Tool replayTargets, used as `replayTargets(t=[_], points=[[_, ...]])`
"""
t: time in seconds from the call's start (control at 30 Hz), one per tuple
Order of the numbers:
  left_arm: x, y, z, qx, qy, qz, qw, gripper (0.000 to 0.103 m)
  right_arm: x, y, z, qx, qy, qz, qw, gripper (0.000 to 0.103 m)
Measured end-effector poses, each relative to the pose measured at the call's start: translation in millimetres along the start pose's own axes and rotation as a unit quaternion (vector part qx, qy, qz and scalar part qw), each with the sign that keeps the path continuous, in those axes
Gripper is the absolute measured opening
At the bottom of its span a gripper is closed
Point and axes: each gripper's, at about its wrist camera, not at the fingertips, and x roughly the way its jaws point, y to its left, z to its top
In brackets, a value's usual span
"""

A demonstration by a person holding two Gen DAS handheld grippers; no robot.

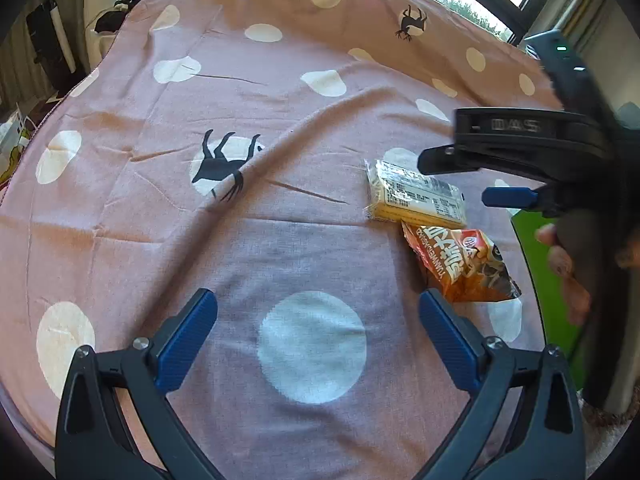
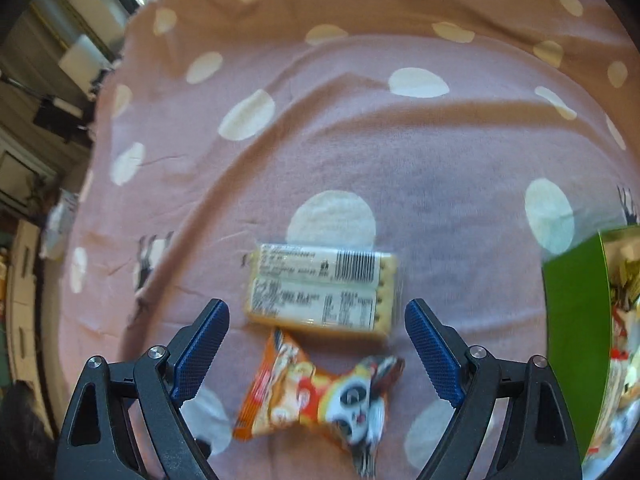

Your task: Organize snacks

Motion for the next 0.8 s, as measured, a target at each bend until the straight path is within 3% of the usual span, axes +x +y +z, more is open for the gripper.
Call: replayTargets(t=[0.13, 0.23, 0.33, 0.8], points=[[-3, 5, 1, -0.008, 0.002, -0.004, 1.0000, 0.101, 22, 1, 11, 0.013, 0.031, -0.021, 0.999, 0.090], [-4, 6, 2, -0.014, 0.002, -0.005, 0.9999, 0.101, 31, 2, 11, 0.014, 0.041, -0.028, 0.999, 0.100], [-4, 5, 1, -0.009, 0.005, -0.005, 0.9999, 0.101, 38, 5, 11, 0.014, 0.051, -0.029, 0.998, 0.102], [-3, -1, -1, 0.003, 0.010, 0.001, 0.9999, 0.101, 59, 19, 19, 0.011, 0.067, -0.051, 0.996, 0.102]])
